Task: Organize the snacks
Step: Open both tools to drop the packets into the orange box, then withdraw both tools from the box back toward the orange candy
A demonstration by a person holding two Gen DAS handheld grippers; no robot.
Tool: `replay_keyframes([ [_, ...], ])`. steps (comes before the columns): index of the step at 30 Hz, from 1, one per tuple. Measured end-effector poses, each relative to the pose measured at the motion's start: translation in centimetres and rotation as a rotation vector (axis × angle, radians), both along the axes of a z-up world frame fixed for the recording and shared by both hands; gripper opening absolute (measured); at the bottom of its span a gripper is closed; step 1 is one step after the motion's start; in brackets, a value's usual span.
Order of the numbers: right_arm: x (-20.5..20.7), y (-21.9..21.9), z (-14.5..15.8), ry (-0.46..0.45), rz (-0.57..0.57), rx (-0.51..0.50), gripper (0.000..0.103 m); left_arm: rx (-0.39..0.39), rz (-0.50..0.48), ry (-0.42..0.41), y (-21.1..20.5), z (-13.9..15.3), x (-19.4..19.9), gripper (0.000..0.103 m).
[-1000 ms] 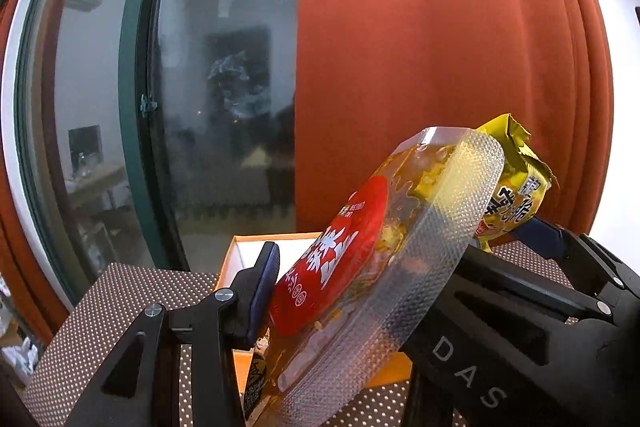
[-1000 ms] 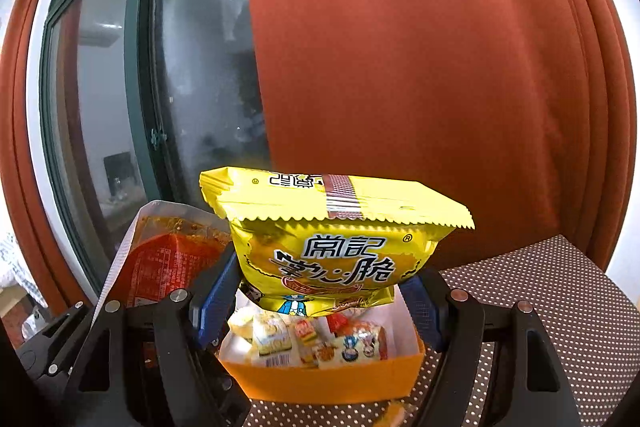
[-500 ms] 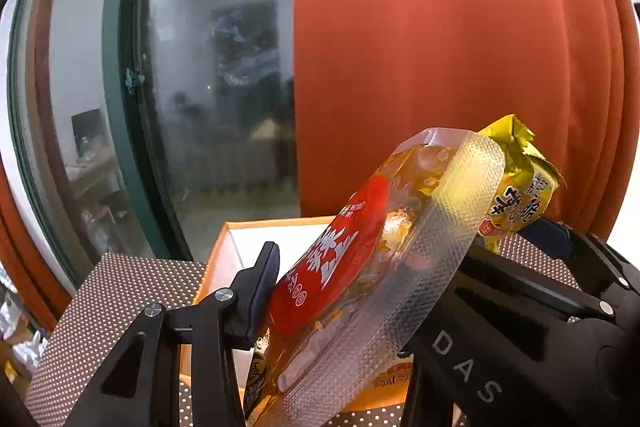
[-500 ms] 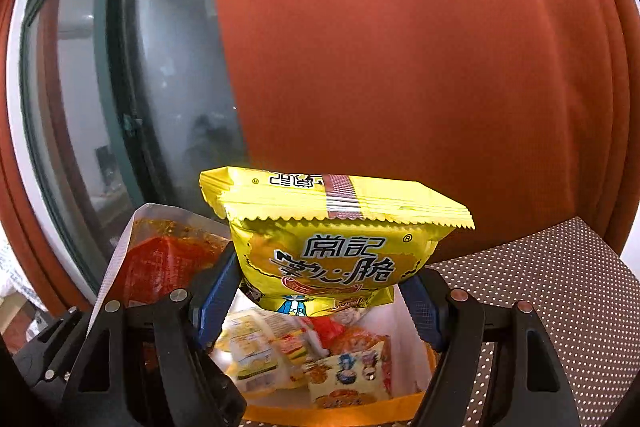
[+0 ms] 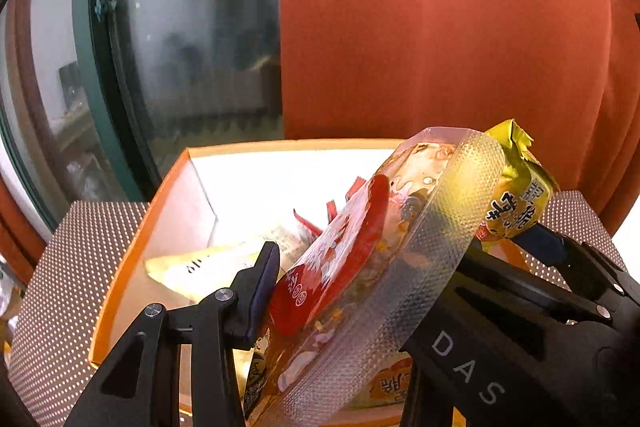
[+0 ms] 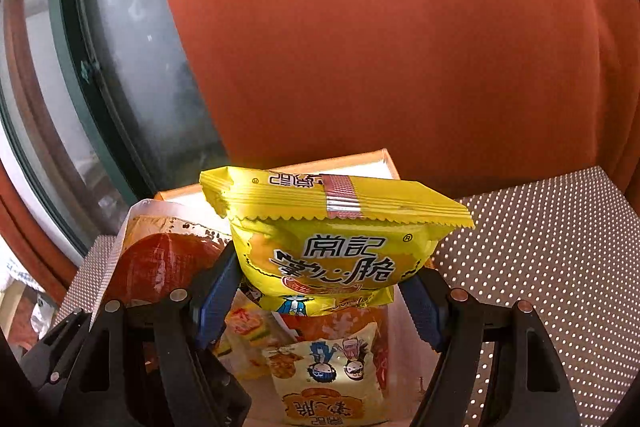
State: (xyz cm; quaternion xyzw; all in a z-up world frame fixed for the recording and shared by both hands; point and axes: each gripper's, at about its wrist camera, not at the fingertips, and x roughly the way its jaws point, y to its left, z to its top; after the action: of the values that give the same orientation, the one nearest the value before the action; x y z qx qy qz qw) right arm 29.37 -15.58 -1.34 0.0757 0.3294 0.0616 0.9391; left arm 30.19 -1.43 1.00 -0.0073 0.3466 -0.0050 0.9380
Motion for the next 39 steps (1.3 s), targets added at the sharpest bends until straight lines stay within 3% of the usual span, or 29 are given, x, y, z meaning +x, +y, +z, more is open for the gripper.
replay_keyframes([
  [6, 1.6, 1.1, -1.6, 0.049, 0.001, -0.032, 0.078, -0.024, -0.015, 0.099, 0.4, -2.0, 1.2, 0.047],
  [12, 2.5, 1.7, -3.1, 0.086, -0.006, -0.082, 0.077, -0.026, -0.017, 0.144, 0.6, -3.4, 1.9, 0.049],
  [13, 2.5, 1.7, -3.2, 0.091, -0.007, -0.086, 0.077, -0.025, -0.023, 0.148, 0.6, -3.5, 1.9, 0.051],
  [15, 2.7, 1.7, -3.4, 0.101, -0.009, -0.102, 0.077, -0.036, -0.051, 0.157, 0.5, -3.8, 2.3, 0.066],
  [21, 2.9, 2.0, -3.8, 0.121, -0.005, -0.146, 0.083, -0.034, -0.069, 0.176, 0.4, -4.3, 2.9, 0.073],
  [24, 2.8, 2.1, -3.7, 0.16, 0.03, -0.148, 0.089, -0.032, -0.075, 0.164, 0.2, -3.7, 2.2, 0.087],
  [27, 2.2, 2.0, -3.1, 0.154, 0.041, -0.145, 0.089, -0.021, -0.066, 0.139, 0.3, -2.9, 1.4, 0.09],
  [31, 1.1, 2.4, -2.2, 0.137, 0.069, -0.174, 0.097, 0.004, -0.069, 0.124, 0.3, -2.1, 0.6, 0.091],
  [39, -0.9, 2.7, -0.2, 0.064, 0.073, -0.198, 0.097, 0.016, -0.065, 0.082, 0.7, -0.2, -1.8, 0.094],
])
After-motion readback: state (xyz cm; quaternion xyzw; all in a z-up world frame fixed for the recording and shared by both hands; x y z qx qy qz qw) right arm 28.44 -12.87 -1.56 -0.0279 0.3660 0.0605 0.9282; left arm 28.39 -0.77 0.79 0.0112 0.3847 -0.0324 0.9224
